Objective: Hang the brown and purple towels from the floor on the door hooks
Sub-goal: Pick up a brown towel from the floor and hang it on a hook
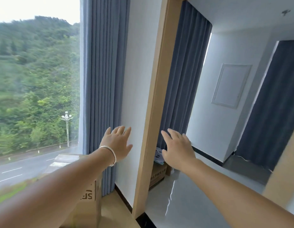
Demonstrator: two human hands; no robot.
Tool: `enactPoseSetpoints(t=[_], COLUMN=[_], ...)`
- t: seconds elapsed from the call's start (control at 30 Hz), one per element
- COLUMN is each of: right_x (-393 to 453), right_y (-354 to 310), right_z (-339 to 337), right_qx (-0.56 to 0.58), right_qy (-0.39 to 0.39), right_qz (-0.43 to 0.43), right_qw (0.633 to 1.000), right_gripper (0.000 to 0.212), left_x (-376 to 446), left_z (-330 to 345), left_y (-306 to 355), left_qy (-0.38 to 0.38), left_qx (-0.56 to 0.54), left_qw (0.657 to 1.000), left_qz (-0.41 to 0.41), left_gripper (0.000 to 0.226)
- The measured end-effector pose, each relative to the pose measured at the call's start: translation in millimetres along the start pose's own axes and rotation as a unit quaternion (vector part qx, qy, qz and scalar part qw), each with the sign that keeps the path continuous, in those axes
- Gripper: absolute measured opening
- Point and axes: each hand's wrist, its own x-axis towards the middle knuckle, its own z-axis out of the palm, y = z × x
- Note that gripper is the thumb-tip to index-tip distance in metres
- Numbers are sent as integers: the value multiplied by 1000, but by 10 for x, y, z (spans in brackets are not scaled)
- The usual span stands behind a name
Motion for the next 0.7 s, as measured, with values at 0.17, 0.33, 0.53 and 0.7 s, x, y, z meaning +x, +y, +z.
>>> enactPoseSetpoints(t=[0.17, 0.33, 0.53, 0.7], right_x=[771, 1434, 2051, 2422], right_y=[-463, -1016, -1924, -2634], right_z=[395, 787, 1458, 2157], right_qx=[22, 30, 73, 120], right_qy=[-11, -41, -64, -108], right_qz=[-54, -114, -213, -309], right_qw=[998, 992, 972, 937], right_gripper=[68, 68, 68, 65], left_x=[247, 126, -244, -621], left_z=[365, 708, 1201, 1720], left_y=[-830, -1567, -2370, -2817], left_qy=[-6, -31, -99, -170], left_qx=[20, 45, 75, 85], left_qw=[998, 991, 961, 923], left_qz=[-52, -124, -246, -335], left_gripper=[75, 74, 72, 72])
